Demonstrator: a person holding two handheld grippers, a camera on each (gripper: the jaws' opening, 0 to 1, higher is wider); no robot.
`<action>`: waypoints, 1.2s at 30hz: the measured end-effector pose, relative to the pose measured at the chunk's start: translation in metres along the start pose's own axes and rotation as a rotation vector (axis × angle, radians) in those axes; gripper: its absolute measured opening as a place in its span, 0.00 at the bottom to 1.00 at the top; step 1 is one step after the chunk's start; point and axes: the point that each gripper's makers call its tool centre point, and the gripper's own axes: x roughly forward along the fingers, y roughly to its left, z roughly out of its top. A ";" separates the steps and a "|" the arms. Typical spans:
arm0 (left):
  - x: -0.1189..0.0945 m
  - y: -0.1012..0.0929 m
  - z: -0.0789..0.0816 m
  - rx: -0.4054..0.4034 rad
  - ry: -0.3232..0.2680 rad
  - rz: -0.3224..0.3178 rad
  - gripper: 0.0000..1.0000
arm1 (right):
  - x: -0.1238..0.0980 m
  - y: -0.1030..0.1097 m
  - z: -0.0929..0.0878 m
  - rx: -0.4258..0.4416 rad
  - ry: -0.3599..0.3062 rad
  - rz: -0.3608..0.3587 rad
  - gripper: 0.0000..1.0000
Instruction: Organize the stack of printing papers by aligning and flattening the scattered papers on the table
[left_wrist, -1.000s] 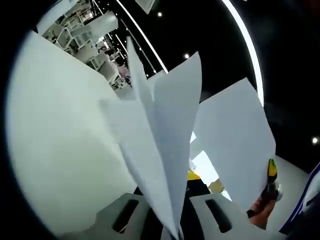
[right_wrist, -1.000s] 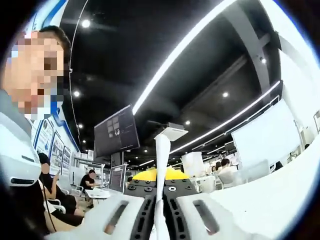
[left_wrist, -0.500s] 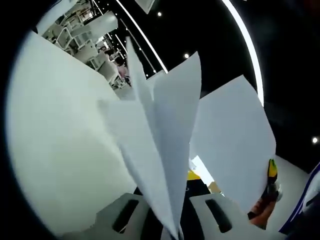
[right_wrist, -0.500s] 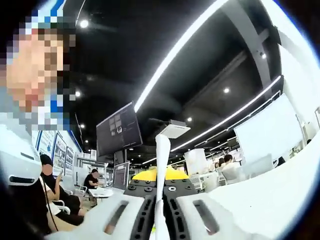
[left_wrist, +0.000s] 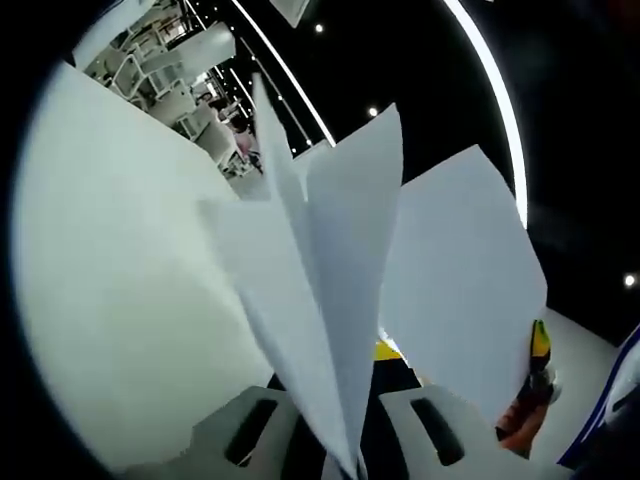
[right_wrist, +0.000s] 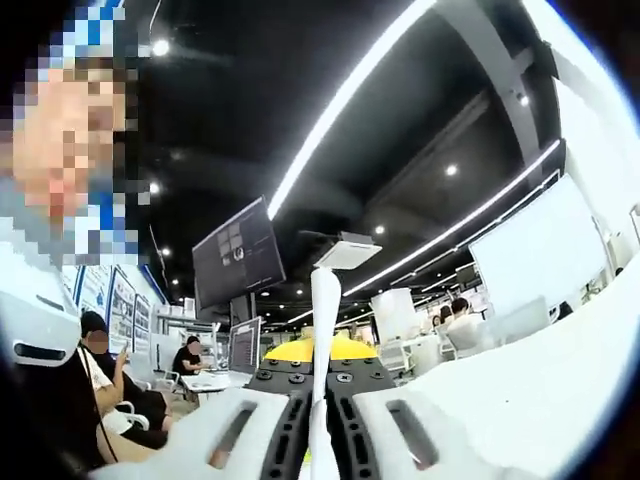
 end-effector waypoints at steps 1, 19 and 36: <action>0.000 0.000 0.000 0.000 0.000 0.000 0.07 | 0.000 -0.002 -0.001 0.000 0.002 -0.004 0.00; 0.000 0.000 0.000 -0.001 0.001 -0.001 0.07 | -0.015 -0.064 -0.035 -0.026 0.056 -0.189 0.00; -0.002 0.001 -0.002 0.010 0.008 -0.001 0.08 | -0.036 -0.105 -0.050 0.017 0.069 -0.338 0.00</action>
